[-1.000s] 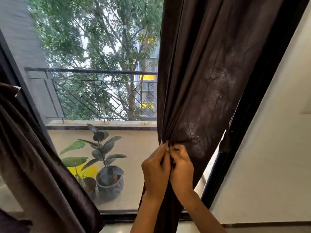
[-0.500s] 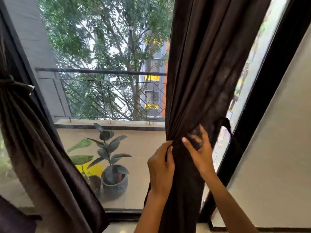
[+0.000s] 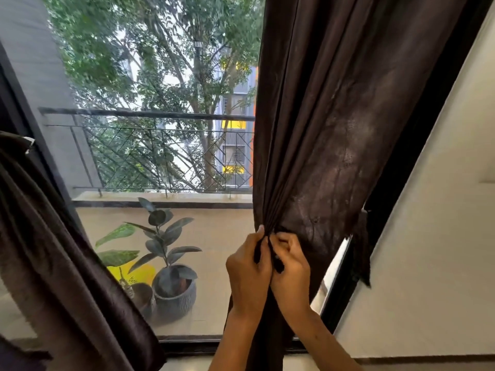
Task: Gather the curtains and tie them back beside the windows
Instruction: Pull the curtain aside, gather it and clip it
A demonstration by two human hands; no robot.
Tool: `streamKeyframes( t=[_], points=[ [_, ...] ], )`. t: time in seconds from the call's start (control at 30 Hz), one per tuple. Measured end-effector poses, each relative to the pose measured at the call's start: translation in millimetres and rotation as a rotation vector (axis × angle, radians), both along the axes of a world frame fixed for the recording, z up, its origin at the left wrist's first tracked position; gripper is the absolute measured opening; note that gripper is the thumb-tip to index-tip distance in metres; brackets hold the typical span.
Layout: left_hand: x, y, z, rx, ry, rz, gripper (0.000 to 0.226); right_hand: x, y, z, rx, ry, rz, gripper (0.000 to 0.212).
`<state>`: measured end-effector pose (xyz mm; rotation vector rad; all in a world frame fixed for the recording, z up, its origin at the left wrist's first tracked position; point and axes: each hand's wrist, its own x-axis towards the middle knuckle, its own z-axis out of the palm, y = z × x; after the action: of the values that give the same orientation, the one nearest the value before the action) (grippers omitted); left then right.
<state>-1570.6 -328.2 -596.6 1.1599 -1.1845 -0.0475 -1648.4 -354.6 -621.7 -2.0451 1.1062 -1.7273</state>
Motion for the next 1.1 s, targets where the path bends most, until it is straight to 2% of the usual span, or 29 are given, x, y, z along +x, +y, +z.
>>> streamKeyframes(
  t=[0.07, 0.17, 0.3, 0.43, 0.5, 0.6, 0.67, 0.7, 0.8, 0.93, 1.03, 1.1],
  points=[
    [1, 1, 2, -0.004, 0.015, -0.019, 0.018, -2, 0, -1, 0.028, -0.027, 0.104, 0.044],
    [0, 1, 7, 0.023, 0.081, -0.045, 0.019, -6, -5, 0, 0.030, -0.042, 0.138, 0.027],
    [-1, -1, 13, 0.073, 0.163, -0.016, 0.041, -11, -9, 2, 0.032, -0.001, 0.150, 0.029],
    [3, -3, 15, 0.072, 0.084, -0.007, 0.025, -22, -12, 18, 0.004, -0.047, -0.025, 0.024],
    [3, -2, 17, 0.072, 0.069, -0.002, 0.020, -26, -17, 26, 0.040, -0.106, -0.130, 0.036],
    [2, 0, 18, 0.076, 0.026, -0.006, 0.015, -25, -26, 35, 0.206, -0.280, -0.018, 0.075],
    [2, 2, 19, 0.080, 0.015, -0.018, 0.012, -26, -30, 40, 0.295, -0.368, 0.063, 0.078],
    [2, 3, 19, 0.083, 0.012, -0.023, 0.011, -27, -31, 41, 0.298, -0.371, 0.063, 0.069],
    [3, 3, 18, 0.092, -0.001, -0.018, 0.010, -27, -23, 45, 0.191, -0.303, 0.026, 0.024],
    [2, -2, 12, 0.129, -0.045, 0.037, 0.015, -21, -4, 34, -0.031, -0.184, -0.149, 0.023],
    [-2, -3, 8, 0.129, -0.061, 0.017, 0.021, -12, -1, 22, -0.006, -0.030, -0.188, 0.040],
    [-4, -3, 5, 0.112, -0.066, -0.014, 0.024, -9, -2, 21, 0.012, 0.075, -0.197, 0.039]
  ],
)
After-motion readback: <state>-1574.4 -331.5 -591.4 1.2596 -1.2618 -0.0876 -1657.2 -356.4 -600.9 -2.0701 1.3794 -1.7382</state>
